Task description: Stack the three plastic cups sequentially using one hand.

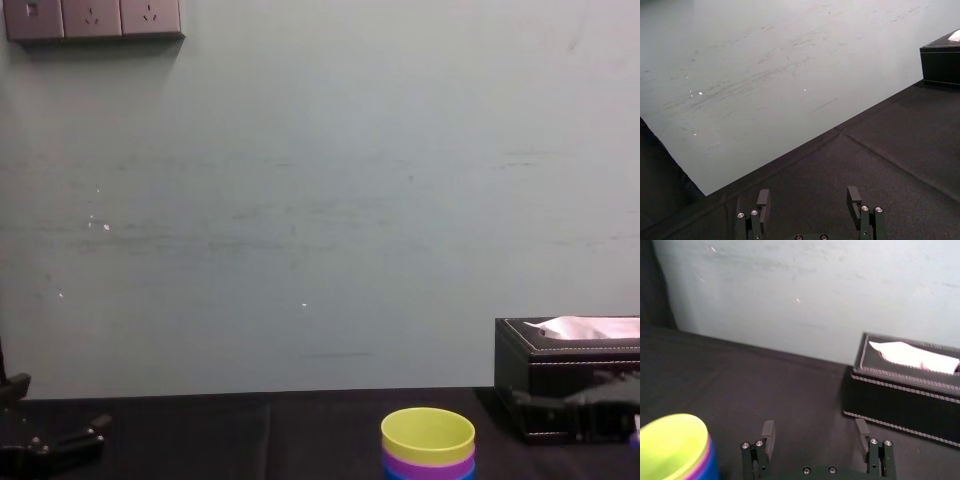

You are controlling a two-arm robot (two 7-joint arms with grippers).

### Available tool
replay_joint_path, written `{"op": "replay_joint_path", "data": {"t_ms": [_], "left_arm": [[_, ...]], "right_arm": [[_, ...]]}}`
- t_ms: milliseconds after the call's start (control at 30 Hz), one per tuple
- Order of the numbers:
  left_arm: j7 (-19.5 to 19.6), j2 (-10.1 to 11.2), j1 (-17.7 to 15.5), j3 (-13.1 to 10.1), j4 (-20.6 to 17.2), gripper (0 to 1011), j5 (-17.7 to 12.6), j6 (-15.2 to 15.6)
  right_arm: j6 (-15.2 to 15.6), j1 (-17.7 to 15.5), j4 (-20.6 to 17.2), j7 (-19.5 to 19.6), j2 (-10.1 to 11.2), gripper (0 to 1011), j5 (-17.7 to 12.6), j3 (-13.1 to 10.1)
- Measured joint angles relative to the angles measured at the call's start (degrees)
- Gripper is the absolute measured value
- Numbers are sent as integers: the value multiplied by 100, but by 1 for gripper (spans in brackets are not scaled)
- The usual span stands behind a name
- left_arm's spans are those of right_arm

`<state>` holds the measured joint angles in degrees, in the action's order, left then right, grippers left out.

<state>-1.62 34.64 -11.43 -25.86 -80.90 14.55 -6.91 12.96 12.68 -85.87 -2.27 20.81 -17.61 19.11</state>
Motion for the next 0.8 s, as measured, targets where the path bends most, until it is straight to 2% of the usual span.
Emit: {"op": "replay_joint_path", "data": {"t_ms": [233,400,800], "left_arm": [[0,0,0,0,0,1000,0,0],[0,0,0,0,0,1000,0,0],[0,0,0,0,0,1000,0,0]], "right_arm": [[61,27,196,103,-121,1000,228,48],[96,56,266,-74,-111,1000,255,72],[90,52,253,-52,-115,1000,255,68]]}}
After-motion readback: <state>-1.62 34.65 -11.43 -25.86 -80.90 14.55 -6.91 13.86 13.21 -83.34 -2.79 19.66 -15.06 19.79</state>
